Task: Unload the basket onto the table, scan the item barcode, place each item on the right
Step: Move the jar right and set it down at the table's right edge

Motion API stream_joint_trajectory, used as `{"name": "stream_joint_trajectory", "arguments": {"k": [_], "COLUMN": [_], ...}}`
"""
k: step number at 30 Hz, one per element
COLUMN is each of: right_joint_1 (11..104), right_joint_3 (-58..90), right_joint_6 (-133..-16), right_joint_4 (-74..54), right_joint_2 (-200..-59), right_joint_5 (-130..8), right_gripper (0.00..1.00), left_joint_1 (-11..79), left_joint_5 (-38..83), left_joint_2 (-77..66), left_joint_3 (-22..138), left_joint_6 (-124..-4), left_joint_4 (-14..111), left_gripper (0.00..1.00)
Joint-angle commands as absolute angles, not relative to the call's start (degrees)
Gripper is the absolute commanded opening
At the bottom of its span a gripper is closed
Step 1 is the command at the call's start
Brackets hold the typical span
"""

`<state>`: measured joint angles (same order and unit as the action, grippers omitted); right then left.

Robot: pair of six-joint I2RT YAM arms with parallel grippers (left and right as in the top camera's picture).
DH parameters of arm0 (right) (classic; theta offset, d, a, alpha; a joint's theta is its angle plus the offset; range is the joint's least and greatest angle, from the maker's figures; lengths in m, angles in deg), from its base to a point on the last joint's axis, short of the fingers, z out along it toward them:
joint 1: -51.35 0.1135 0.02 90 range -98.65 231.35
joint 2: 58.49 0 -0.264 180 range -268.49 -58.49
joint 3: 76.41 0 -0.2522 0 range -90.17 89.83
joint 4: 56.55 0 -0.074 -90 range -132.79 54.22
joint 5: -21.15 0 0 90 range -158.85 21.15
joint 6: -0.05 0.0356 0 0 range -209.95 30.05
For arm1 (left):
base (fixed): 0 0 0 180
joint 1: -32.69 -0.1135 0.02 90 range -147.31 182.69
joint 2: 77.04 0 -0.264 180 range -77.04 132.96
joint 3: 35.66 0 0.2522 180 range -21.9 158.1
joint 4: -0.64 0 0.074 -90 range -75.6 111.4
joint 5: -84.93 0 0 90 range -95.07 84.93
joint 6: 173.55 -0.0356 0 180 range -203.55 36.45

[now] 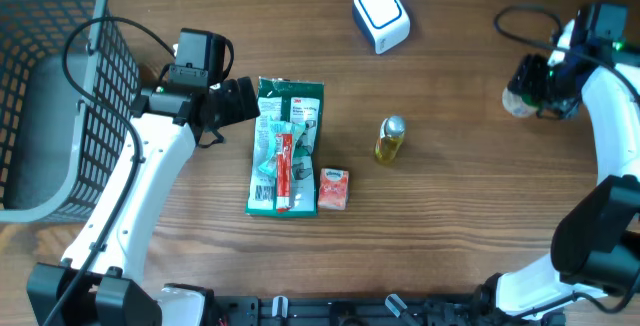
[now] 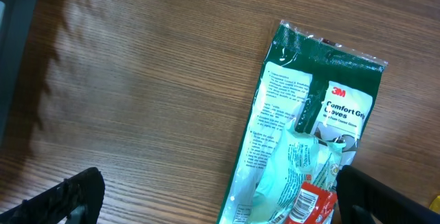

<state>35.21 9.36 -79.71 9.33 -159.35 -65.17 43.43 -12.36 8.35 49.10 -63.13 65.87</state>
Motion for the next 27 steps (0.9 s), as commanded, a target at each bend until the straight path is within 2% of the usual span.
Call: {"name": "stream_joint_trajectory", "arguments": {"k": [1, 8, 9, 11, 12, 21, 27], "right_joint_1": [32.74, 29.5, 29.11, 28.98, 28.98, 28.98, 29.24], "right_joint_3": [14.7, 19.11, 19.39, 19.74, 19.79, 19.33, 9.89], "right_joint_6": [-78.09, -77.39, -77.13, -77.11, -77.13, -76.25, -76.45], "right_joint_4": [6.05, 3.48, 3.08, 2.64, 2.56, 2.34, 11.13], "right_joint_2": [-159.53, -159.53, -159.53, -159.53, -159.53, -159.22, -153.5], "right_joint_5": [-70.72, -73.54, -73.34, -73.37, -73.39, -73.56, -72.84], "right_gripper": [0.4, 0.41, 0.48, 0.69, 0.99, 1.0, 1.0], "left_joint_1": [43.17, 43.17, 43.17, 43.17, 43.17, 43.17, 43.17], "left_joint_5": [-12.86, -12.86, -12.86, -12.86, -12.89, -12.89, -12.86], "left_joint_2": [7.87, 7.87, 7.87, 7.87, 7.87, 7.87, 7.87], "left_joint_3": [50.0, 50.0, 50.0, 50.0, 50.0, 50.0, 50.0], "left_joint_6": [-63.83, -63.83, -63.83, -63.83, -63.83, -63.83, -63.81], "left_joint_4": [65.91, 65.91, 65.91, 65.91, 65.93, 65.91, 65.93], "left_gripper": [1.0, 1.0, 1.0, 1.0, 1.0, 1.0, 1.0]}}
